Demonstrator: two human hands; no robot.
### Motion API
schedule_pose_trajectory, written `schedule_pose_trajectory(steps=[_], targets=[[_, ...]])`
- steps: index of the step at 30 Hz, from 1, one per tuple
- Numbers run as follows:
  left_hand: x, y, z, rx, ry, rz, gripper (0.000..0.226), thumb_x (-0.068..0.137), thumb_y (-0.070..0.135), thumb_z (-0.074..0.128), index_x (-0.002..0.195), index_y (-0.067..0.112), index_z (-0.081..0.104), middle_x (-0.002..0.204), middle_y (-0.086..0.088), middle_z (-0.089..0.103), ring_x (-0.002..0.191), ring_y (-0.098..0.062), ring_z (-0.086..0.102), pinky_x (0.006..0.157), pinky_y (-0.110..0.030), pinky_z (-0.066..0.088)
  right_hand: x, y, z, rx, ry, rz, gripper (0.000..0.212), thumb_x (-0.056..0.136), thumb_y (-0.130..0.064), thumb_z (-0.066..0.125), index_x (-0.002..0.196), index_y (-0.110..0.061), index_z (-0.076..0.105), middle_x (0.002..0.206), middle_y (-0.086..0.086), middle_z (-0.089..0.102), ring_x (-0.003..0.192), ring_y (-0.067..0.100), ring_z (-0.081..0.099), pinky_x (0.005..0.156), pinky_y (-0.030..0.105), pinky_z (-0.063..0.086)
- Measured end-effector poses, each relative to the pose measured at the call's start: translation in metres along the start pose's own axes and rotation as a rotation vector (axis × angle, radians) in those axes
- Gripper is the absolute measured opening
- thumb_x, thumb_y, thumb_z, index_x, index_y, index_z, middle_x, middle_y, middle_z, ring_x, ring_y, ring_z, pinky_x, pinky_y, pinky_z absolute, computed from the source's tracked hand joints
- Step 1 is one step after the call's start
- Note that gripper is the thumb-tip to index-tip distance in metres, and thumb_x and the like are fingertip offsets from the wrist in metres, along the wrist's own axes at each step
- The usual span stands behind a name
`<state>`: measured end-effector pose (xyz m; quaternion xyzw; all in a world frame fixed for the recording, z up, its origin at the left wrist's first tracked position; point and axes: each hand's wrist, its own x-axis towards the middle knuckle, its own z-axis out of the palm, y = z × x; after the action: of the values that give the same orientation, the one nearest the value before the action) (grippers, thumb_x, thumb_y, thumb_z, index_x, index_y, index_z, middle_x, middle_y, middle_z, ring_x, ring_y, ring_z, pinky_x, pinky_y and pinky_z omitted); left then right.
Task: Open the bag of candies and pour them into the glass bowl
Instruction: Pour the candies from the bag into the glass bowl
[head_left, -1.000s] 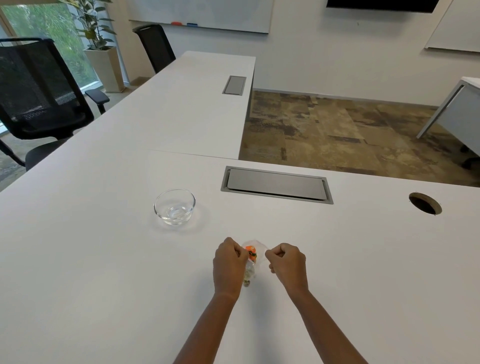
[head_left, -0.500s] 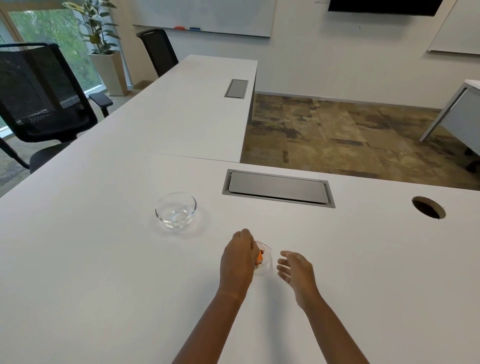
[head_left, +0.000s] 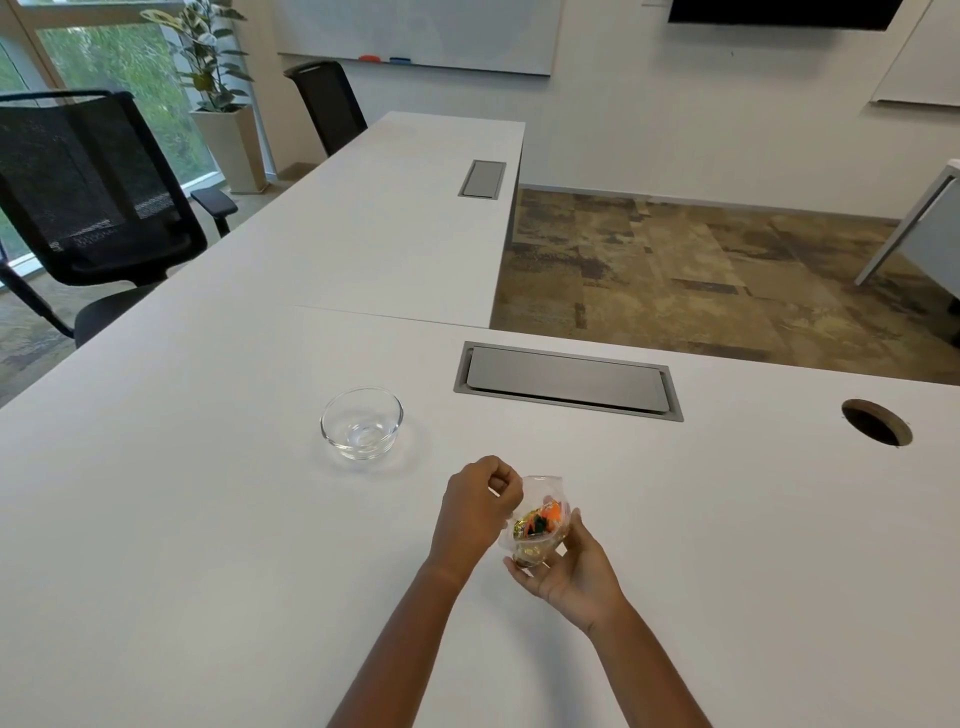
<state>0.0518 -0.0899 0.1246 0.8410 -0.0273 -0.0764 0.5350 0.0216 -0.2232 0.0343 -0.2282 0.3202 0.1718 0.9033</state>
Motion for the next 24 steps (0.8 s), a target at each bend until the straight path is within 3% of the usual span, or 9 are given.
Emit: schedule_pose_trajectory(steps=[6, 9, 10, 12, 14, 18, 20, 24], targets=[[0.012, -0.014, -0.011, -0.031, 0.057, -0.045, 0.011, 0.087, 0.011, 0.056, 0.076, 0.010, 0.059, 0.061, 0.006, 0.056, 0.051, -0.008, 0.055, 0.051, -0.017, 0.047, 0.008, -0.001, 0.010, -0.026, 0.063, 0.010, 0.020, 0.093, -0.027, 0.052, 0.092, -0.008, 0.058, 0.098, 0.020, 0.058, 0.088, 0.039, 0.058, 0.055, 0.055, 0.057], [0.023, -0.025, -0.024, -0.104, 0.132, -0.124, 0.013, 0.088, 0.012, 0.055, 0.081, 0.005, 0.063, 0.063, 0.000, 0.060, 0.052, -0.010, 0.056, 0.045, -0.010, 0.047, 0.017, -0.004, 0.025, -0.040, 0.119, -0.004, 0.021, 0.092, -0.027, 0.052, 0.089, -0.007, 0.057, 0.096, 0.018, 0.056, 0.098, 0.038, 0.056, 0.063, 0.053, 0.056], [0.026, -0.030, -0.030, -0.134, 0.183, -0.158, 0.014, 0.088, 0.011, 0.054, 0.083, 0.003, 0.065, 0.067, -0.006, 0.064, 0.056, -0.014, 0.059, 0.049, -0.015, 0.050, 0.019, -0.005, 0.031, -0.047, 0.133, -0.007, 0.021, 0.093, -0.028, 0.052, 0.089, -0.007, 0.057, 0.097, 0.018, 0.056, 0.107, 0.039, 0.053, 0.070, 0.056, 0.052], [0.037, -0.042, -0.044, -0.133, 0.324, -0.220, 0.016, 0.087, 0.008, 0.053, 0.088, 0.000, 0.067, 0.085, -0.020, 0.070, 0.076, -0.031, 0.066, 0.072, -0.032, 0.057, 0.027, -0.006, 0.049, -0.068, 0.151, -0.011, 0.020, 0.093, -0.028, 0.052, 0.087, -0.009, 0.057, 0.101, 0.017, 0.055, 0.119, 0.039, 0.047, 0.083, 0.055, 0.043], [0.046, -0.052, -0.058, -0.055, 0.475, -0.283, 0.020, 0.088, 0.007, 0.051, 0.098, -0.002, 0.065, 0.103, -0.024, 0.069, 0.096, -0.036, 0.064, 0.088, -0.042, 0.052, 0.032, -0.008, 0.069, -0.100, 0.158, -0.024, 0.020, 0.092, -0.029, 0.052, 0.084, -0.012, 0.058, 0.111, 0.015, 0.052, 0.124, 0.038, 0.044, 0.087, 0.054, 0.040], [0.066, -0.065, -0.087, 0.014, 0.611, -0.425, 0.033, 0.091, 0.010, 0.045, 0.123, 0.000, 0.050, 0.129, -0.026, 0.047, 0.110, -0.040, 0.056, 0.095, -0.040, 0.043, 0.048, -0.009, 0.115, -0.149, 0.157, -0.050, 0.021, 0.093, -0.030, 0.051, 0.083, -0.012, 0.057, 0.121, 0.014, 0.049, 0.128, 0.036, 0.042, 0.098, 0.053, 0.039], [0.076, -0.070, -0.097, 0.063, 0.579, -0.499, 0.039, 0.093, 0.011, 0.043, 0.130, -0.001, 0.041, 0.135, -0.027, 0.038, 0.113, -0.045, 0.053, 0.096, -0.045, 0.043, 0.057, -0.008, 0.135, -0.152, 0.166, -0.068, 0.019, 0.092, -0.029, 0.052, 0.096, -0.011, 0.057, 0.128, 0.014, 0.049, 0.127, 0.035, 0.042, 0.101, 0.053, 0.038], [0.090, -0.083, -0.110, 0.107, 0.508, -0.585, 0.039, 0.095, 0.012, 0.040, 0.128, -0.008, 0.038, 0.134, -0.031, 0.038, 0.116, -0.046, 0.050, 0.097, -0.046, 0.041, 0.074, -0.001, 0.172, -0.229, 0.191, -0.125, 0.032, 0.088, -0.022, 0.060, 0.116, -0.010, 0.054, 0.131, 0.016, 0.052, 0.122, 0.035, 0.048, 0.100, 0.051, 0.040]])
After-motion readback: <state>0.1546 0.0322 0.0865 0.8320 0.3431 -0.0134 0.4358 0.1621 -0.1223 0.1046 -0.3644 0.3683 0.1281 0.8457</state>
